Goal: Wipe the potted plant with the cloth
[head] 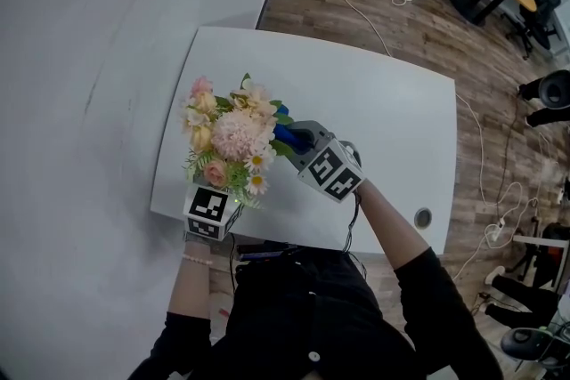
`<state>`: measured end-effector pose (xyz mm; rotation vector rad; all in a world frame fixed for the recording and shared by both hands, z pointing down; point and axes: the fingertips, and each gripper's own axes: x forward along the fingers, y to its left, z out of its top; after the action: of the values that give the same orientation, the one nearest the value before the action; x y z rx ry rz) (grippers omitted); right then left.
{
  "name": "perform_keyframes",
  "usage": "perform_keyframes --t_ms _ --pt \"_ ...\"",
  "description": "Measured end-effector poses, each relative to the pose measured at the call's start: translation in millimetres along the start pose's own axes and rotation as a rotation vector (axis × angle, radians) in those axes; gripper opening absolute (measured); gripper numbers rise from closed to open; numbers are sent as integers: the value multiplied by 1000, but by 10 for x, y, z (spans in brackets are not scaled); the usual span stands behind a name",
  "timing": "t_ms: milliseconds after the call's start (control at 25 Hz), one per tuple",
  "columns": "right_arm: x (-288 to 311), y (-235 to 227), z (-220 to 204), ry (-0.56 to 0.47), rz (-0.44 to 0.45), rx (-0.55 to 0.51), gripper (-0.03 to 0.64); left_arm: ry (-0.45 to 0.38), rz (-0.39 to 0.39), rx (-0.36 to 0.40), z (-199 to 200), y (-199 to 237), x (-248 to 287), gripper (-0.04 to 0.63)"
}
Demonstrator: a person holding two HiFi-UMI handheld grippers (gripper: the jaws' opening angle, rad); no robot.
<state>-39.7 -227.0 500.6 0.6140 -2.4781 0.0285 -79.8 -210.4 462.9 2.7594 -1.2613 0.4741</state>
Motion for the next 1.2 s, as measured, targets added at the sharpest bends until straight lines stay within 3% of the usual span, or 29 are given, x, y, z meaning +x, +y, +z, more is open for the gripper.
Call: perform_keyframes --t_ms 320,1200 --pt "142 73 -274 37 -3 95 78 0 -4 0 -16 1 7 255" --pt "392 379 -764 57 -92 580 78 -11 14 -35 -17 24 1 255"
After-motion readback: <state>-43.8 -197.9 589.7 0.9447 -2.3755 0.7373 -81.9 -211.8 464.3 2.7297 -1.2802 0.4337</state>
